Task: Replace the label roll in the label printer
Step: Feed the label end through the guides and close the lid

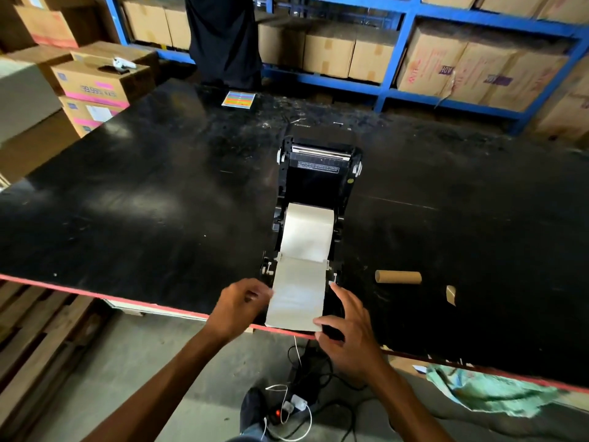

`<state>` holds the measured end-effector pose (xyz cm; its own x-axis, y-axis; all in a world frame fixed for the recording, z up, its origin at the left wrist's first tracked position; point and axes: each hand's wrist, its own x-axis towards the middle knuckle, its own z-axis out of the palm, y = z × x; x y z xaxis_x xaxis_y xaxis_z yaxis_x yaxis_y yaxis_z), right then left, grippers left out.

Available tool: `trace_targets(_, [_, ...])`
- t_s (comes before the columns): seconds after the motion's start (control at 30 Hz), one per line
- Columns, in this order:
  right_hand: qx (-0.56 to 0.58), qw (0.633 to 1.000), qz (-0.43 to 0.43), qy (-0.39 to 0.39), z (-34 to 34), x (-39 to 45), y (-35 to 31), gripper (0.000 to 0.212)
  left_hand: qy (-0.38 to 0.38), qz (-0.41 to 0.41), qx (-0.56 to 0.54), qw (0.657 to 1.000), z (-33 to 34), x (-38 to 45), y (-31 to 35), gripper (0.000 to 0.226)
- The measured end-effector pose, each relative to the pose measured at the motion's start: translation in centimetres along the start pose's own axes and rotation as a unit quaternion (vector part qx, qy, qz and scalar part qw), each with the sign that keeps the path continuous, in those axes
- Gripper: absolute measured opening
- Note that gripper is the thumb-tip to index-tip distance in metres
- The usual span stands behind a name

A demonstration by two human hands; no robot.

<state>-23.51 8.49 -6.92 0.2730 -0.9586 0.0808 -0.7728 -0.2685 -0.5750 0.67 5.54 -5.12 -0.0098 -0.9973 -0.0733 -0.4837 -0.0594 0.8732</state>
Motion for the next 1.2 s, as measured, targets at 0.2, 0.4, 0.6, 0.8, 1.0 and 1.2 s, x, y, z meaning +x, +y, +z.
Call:
trace_targets(0.2, [0.087,0.991,0.008,-0.102,-8.0,7.9,-2.4,0.034,0.012,-0.268,-0.222,0.937,-1.1,3.8,1.3,0.043])
trace_targets(0.4, [0.065,0.992,-0.002,-0.111,-13.2,17.5,-4.6,0.034,-0.005,-0.277,-0.200,0.940,-0.8,4.7,1.4,0.045])
trace_targets(0.6, [-0.097,0.987,-0.007,0.127,-15.1,24.5,-4.8,0.055,-0.015,-0.279,-0.187,0.942,-1.1,5.0,1.0,0.047])
trace_targets(0.8, [-0.146,0.979,0.001,0.139,-13.9,23.8,-4.5,0.053,-0.020,-0.274,-0.181,0.944,-1.0,5.3,0.8,0.048])
trace_targets(1.0, [-0.111,0.932,-0.124,0.323,-11.8,15.7,-4.2,0.019,0.017,-0.279,-0.216,0.936,-0.6,4.9,0.7,0.058])
trace_targets(1.2, [-0.113,0.952,-0.118,0.260,-7.4,9.4,-1.6,0.059,0.055,-0.287,-0.278,0.915,-0.2,4.1,0.7,0.078])
